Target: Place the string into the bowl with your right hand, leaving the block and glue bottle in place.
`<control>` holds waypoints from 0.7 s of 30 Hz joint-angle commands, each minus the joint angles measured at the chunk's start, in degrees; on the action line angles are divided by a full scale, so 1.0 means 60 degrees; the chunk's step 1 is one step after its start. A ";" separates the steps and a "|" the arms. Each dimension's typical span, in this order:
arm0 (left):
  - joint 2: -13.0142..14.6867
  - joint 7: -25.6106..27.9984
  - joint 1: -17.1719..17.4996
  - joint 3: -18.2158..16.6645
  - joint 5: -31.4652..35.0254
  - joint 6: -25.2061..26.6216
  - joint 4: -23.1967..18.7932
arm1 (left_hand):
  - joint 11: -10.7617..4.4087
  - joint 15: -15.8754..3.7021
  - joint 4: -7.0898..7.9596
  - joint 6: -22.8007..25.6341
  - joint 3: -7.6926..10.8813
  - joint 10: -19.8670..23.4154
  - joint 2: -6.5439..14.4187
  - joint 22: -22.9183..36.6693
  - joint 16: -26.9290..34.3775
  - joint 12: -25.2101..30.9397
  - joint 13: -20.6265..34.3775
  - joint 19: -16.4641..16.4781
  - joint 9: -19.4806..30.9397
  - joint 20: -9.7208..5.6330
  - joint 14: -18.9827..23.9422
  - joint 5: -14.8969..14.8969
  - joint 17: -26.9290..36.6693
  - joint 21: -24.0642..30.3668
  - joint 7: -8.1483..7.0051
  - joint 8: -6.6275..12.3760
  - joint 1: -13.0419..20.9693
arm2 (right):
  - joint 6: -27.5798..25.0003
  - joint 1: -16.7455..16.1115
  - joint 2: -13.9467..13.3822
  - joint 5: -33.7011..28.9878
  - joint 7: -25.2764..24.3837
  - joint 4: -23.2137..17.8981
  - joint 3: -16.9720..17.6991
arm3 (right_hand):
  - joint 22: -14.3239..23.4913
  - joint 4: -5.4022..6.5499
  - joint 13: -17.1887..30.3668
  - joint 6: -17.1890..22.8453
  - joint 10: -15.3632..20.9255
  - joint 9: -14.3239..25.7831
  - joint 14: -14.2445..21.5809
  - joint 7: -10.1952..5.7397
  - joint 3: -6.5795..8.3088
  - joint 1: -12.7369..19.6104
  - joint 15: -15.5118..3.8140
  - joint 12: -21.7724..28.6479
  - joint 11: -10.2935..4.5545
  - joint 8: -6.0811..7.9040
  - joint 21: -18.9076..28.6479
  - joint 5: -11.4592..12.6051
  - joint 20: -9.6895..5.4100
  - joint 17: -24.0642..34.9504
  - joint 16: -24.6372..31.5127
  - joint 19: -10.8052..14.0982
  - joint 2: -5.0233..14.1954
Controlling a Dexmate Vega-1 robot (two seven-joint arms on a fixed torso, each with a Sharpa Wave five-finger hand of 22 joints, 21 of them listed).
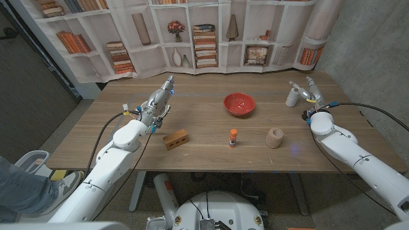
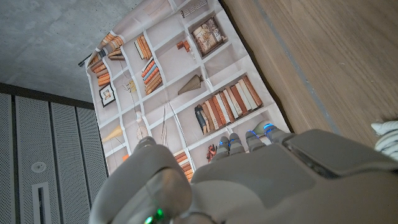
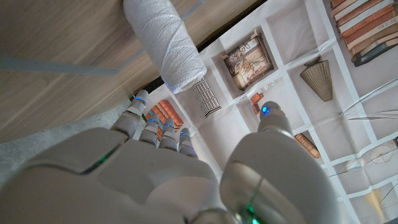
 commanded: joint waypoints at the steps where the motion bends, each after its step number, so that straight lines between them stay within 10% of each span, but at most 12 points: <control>1: 0.0027 0.0075 0.0036 -0.0023 0.0053 0.0085 -0.0144 | -0.0008 0.0031 0.0024 0.0039 -0.0084 -0.0033 0.0052 0.0036 0.0006 -0.0007 0.0025 -0.0965 0.0043 0.0040 -0.0383 0.0067 0.0042 -0.0002 -0.0034 -0.0025 0.0105 | -0.0166 0.0142 0.0024 -0.0184 -0.0028 0.0124 -0.0218 | 0.0024 -0.0016 0.0041 -0.0007 -0.0086 0.0013 0.0023 -0.0071 -0.0026 0.0126 -0.0008 0.0044 0.0046 0.0077 0.0050 0.0083 -0.0013 0.0041 0.0094 0.0066 -0.0013; 21: 0.0001 0.0038 0.0050 0.0030 0.0038 0.0123 -0.0100 | -0.0022 0.0024 0.0024 0.0059 -0.0131 -0.0035 0.0082 0.0037 0.0002 -0.0017 0.0026 -0.0973 0.0042 0.0066 -0.0380 0.0076 0.0040 -0.0006 -0.0035 -0.0037 0.0128 | -0.1074 0.0366 -0.0254 -0.0669 0.0156 -0.0004 -0.0624 | 0.0023 -0.0062 0.0060 0.0314 -0.0011 0.0021 0.0214 -0.0208 -0.0054 0.0277 -0.0075 0.0125 0.0027 0.0228 0.0070 0.0210 -0.0011 0.0049 0.0145 0.0286 0.0012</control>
